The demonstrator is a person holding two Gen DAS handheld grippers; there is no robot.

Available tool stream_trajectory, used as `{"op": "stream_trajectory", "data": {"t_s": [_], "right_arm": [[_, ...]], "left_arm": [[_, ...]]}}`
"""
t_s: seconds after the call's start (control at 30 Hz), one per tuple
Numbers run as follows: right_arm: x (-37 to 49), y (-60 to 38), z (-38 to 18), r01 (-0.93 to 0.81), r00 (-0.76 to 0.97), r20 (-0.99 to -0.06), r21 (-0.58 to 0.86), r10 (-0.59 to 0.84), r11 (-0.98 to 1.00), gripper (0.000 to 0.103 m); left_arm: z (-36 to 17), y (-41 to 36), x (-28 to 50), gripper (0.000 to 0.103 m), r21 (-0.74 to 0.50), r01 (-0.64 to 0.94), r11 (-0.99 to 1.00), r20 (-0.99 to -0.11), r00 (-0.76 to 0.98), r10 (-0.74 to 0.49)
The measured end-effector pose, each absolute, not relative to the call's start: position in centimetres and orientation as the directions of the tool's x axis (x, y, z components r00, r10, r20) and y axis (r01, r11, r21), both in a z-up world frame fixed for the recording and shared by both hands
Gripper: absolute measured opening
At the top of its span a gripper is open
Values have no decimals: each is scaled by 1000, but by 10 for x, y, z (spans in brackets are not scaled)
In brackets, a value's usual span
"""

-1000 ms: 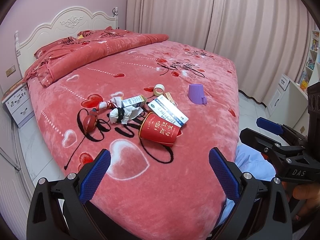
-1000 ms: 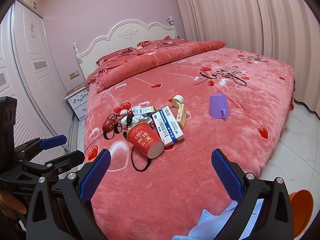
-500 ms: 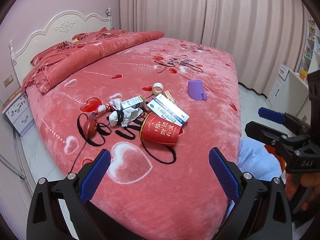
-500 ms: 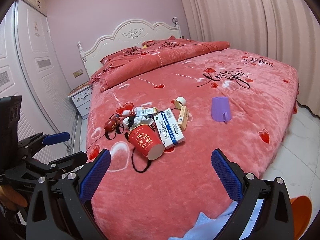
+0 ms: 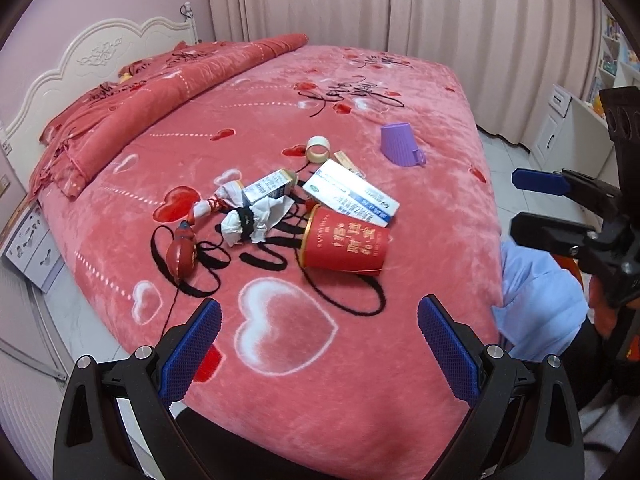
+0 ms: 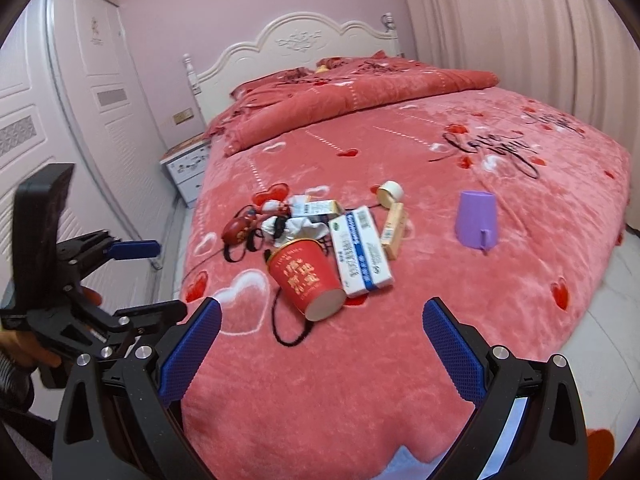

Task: Collect trash
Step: 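Grasp the red squeeze bottle with the left gripper while the right gripper approaches the red cup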

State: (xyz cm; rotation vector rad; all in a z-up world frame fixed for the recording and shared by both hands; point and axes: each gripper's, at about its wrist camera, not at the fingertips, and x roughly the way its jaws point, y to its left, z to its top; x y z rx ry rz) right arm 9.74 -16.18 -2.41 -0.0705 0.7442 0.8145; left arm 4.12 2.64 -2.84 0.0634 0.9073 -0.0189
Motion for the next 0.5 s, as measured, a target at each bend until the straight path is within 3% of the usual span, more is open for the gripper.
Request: {"op": "stream_trajectory", "data": {"t_s": [0.23,0.5], "right_arm": [[108,-133,-36,-752,372,-636,220,676,621,98],[116,-96,-48,-830,308,-635,185,709,526,98]], "left_arm": [[-36,68,57,97,-5,25,1000,-807,591,-19],[-50,99,76,97,34,100,994,-836,548,-26]]}}
